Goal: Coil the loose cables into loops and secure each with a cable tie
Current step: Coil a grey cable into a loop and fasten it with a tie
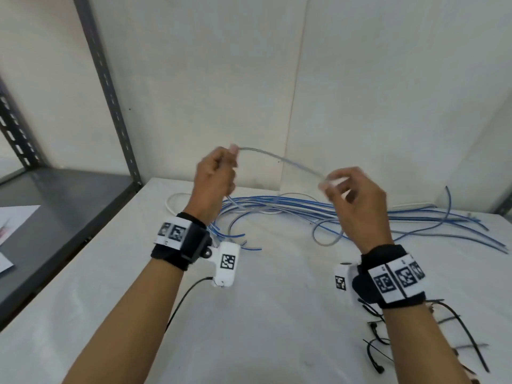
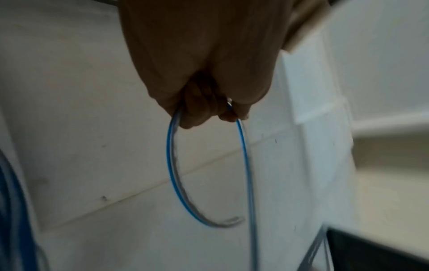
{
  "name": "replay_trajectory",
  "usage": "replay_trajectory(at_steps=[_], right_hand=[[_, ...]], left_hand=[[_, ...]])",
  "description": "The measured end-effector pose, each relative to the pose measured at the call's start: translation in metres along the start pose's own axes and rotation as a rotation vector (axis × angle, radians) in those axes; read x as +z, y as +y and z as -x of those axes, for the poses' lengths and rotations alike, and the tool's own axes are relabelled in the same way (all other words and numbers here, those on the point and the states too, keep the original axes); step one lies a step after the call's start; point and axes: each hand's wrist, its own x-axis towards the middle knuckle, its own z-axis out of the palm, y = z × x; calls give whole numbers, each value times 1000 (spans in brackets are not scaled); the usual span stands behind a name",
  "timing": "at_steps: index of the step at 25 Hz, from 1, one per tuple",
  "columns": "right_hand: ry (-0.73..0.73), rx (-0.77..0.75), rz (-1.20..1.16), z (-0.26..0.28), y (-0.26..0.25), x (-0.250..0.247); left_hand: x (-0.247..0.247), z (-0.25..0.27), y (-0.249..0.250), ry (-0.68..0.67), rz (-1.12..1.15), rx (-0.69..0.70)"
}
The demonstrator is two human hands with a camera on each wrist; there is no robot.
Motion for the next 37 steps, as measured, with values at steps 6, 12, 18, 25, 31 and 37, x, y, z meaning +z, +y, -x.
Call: replay_trajectory(at_steps=[6, 12, 18, 25, 31, 37], right_hand=[[-284, 174, 395, -5, 59, -4], [63, 279, -920, -6, 11, 25], [-71, 404, -628, -2, 29, 51], [-135, 332, 130, 0, 39, 52], [-108, 204, -456, 13, -28, 59], [-138, 205, -534, 19, -35, 67]], left_hand=[[-62, -27, 9, 334, 356, 22], [-33, -11, -14, 208, 302, 25], [-21, -4, -10, 207, 326, -1], [-11, 4, 7, 174, 209, -13], [8, 13, 7, 323, 445, -85], [28, 21, 0, 375, 492, -109]])
